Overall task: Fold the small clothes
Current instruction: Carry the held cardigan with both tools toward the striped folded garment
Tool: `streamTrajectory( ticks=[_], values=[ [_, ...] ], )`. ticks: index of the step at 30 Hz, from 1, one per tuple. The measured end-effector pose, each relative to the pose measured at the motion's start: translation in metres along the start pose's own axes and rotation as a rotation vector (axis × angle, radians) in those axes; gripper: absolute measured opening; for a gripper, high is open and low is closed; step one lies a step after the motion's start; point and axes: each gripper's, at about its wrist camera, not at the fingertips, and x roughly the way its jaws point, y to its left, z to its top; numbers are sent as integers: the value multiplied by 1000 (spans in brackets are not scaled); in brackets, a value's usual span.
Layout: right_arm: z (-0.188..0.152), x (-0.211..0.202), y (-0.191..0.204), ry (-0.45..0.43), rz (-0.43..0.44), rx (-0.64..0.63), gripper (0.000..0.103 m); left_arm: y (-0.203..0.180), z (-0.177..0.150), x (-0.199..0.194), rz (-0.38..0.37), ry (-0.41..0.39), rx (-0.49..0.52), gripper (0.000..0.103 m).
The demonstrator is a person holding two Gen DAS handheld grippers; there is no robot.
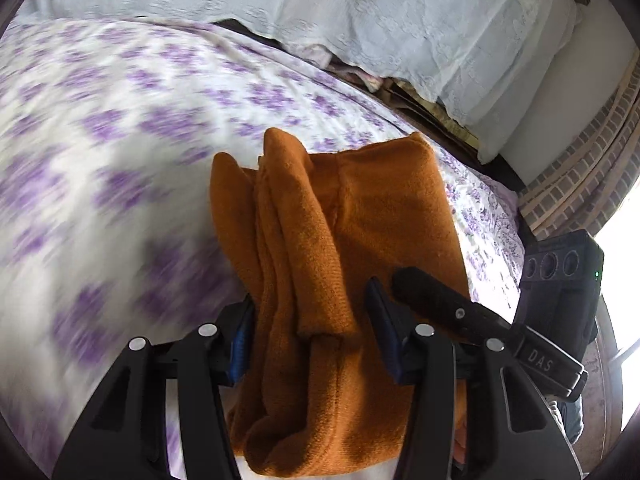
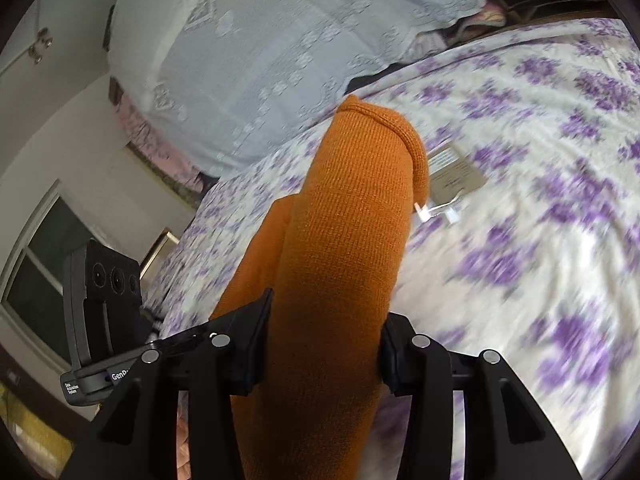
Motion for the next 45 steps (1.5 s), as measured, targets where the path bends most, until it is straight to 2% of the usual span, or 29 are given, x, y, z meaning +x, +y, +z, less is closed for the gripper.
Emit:
streamTrajectory(
  ticks=[8, 14, 21, 22, 23, 27, 31, 36, 41, 45],
  values=[
    [-50, 3, 68, 91, 102, -34, 46, 19, -47, -86, 94, -68, -26, 49],
    [-68, 17, 118, 136, 168, -62, 46, 30, -62, -141, 201, -135, -15, 49],
    [-63, 50, 188, 178, 258, -120, 45, 55, -51, -208, 278, -249, -68, 49],
    [-61, 62, 208, 193, 276, -146, 45, 61, -50, -217, 289, -266, -83, 49],
    [-61, 62, 208, 193, 276, -146, 44, 68, -48, -225, 297, -279, -102, 49],
    [-53, 81, 243, 216, 314, -157, 42, 88, -38, -247, 291, -302, -156, 49],
    [-40, 87, 274, 230, 386, -150, 42, 93, -26, -287, 308, -361, -144, 49],
    [-17, 76, 341, 203, 517, -204, 42, 82, -8, -351, 357, -460, -102, 49],
    [-5, 83, 399, 218, 615, -209, 42, 76, 3, -409, 464, -542, -70, 50],
    [-14, 104, 438, 269, 667, -207, 42, 89, 2, -447, 563, -576, -104, 51]
  ],
)
